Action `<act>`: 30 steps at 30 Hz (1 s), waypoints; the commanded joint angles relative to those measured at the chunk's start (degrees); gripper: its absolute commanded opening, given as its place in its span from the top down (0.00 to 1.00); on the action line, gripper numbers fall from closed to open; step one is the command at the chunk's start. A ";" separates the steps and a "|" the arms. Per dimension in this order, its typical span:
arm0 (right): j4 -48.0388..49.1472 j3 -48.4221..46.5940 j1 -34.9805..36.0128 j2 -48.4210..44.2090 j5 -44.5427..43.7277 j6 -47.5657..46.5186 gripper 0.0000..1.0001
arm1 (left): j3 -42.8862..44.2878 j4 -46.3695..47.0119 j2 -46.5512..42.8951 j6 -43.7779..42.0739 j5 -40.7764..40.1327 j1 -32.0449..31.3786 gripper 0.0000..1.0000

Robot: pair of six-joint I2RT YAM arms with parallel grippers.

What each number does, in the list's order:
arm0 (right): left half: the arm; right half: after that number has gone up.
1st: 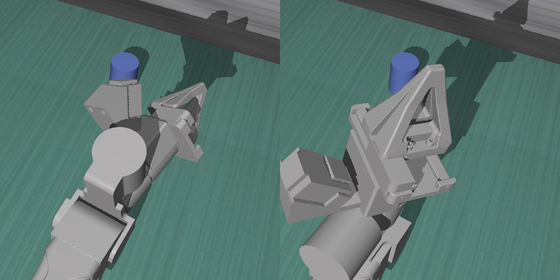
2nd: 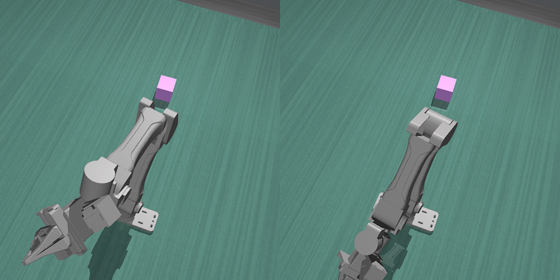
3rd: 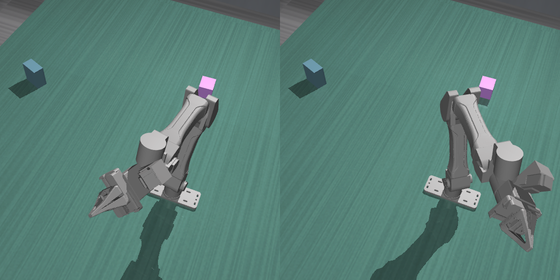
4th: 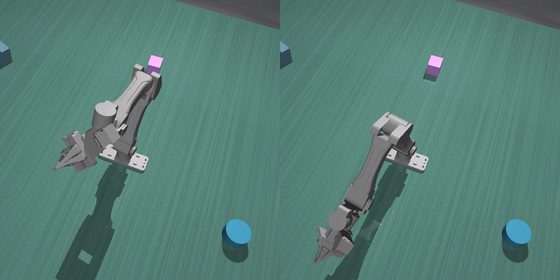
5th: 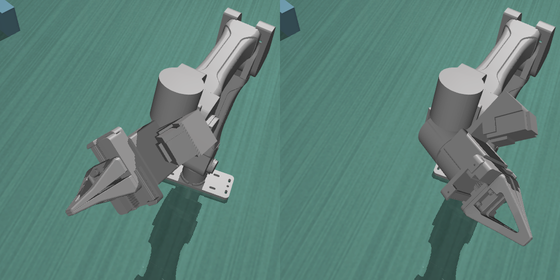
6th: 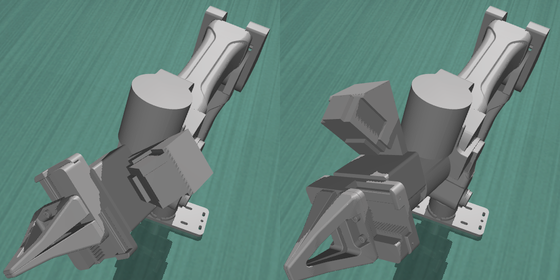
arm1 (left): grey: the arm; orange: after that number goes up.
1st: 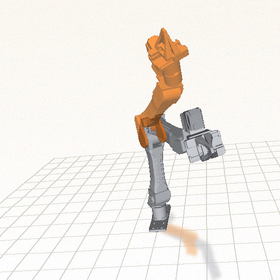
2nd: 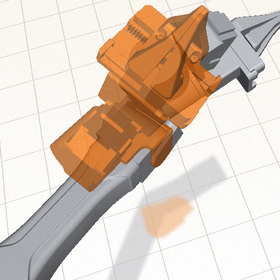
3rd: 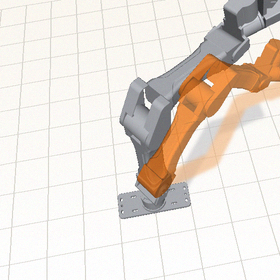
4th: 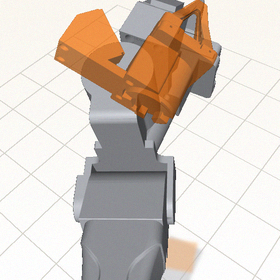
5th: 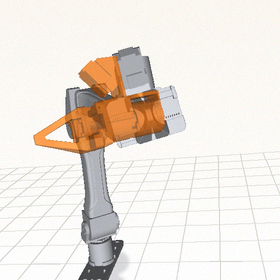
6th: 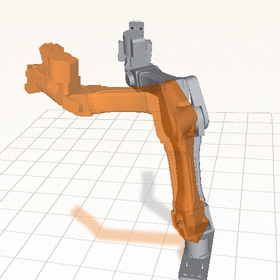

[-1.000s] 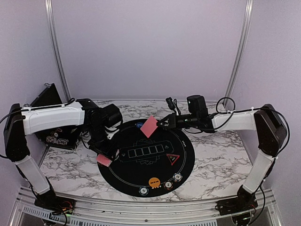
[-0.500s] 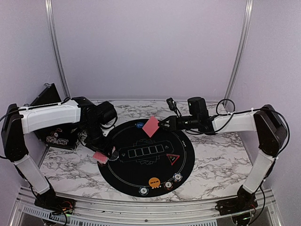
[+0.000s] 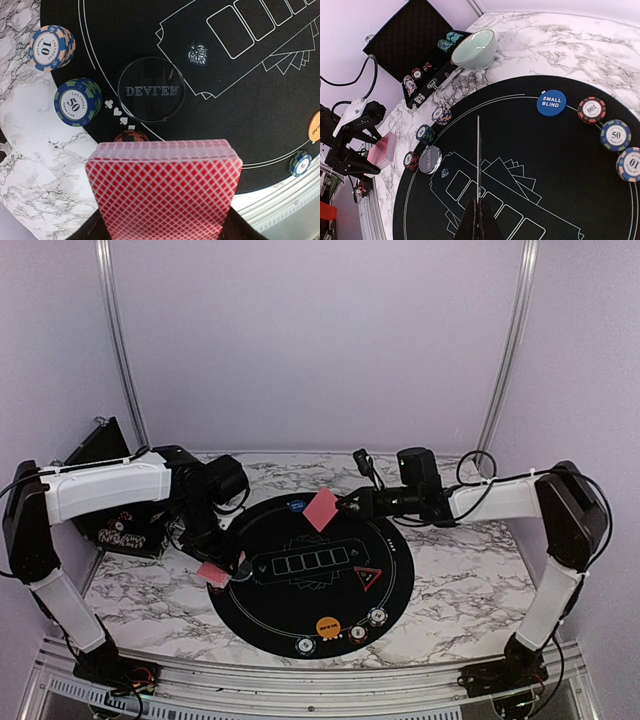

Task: Distribute texas hold em gaming equipment
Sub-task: Distribute the poker card in the small blind area.

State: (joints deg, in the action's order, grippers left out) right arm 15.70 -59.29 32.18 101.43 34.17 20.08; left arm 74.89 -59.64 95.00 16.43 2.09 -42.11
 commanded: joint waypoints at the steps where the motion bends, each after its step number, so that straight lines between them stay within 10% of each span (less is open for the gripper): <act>1: 0.24 -4.48 0.02 2.85 1.32 1.73 1.00 | -0.03 -0.79 -2.01 -0.68 0.20 0.36 0.48; 30: 8.49 -17.88 1.75 26.53 1.37 35.09 1.00 | -0.64 -1.01 -2.82 -1.18 0.10 0.36 0.48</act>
State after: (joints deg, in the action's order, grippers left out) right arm 21.89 -75.07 34.24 126.45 37.89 51.59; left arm 74.70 -59.68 94.45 16.01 2.09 -41.93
